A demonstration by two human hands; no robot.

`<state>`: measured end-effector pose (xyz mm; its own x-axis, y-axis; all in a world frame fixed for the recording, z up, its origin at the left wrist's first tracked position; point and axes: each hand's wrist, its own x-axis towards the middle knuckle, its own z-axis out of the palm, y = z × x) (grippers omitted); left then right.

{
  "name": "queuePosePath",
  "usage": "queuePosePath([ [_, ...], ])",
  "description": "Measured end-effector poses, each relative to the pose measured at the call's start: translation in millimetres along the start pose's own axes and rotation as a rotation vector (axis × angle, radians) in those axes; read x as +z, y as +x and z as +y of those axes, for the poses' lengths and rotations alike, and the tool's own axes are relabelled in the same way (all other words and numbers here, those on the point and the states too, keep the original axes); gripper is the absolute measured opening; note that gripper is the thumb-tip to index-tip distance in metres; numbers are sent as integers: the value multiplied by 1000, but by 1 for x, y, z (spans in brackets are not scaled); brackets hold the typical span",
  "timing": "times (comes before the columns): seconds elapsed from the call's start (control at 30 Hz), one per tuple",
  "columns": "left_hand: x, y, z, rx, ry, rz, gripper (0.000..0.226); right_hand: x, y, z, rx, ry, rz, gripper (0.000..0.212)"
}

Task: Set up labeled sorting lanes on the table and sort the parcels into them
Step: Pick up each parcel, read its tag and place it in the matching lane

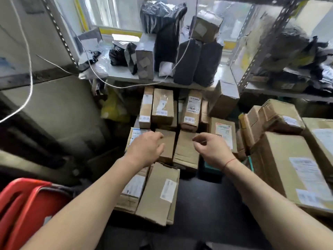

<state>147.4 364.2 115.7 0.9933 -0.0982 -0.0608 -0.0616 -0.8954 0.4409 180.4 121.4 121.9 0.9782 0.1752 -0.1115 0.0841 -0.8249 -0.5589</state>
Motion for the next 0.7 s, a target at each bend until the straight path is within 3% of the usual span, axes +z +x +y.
queuePosePath([
  [0.23, 10, -36, -52, -89, -75, -48, 41, 55, -15, -22, 21, -21, -66, 25],
  [0.5, 48, -80, -49, -166, -98, -66, 45, 95, -34, -13, 59, 25, -212, 26],
  [0.7, 117, -104, -18, -179, 71, -215, 80, 124, -39, 11, 56, -12, -292, 44],
])
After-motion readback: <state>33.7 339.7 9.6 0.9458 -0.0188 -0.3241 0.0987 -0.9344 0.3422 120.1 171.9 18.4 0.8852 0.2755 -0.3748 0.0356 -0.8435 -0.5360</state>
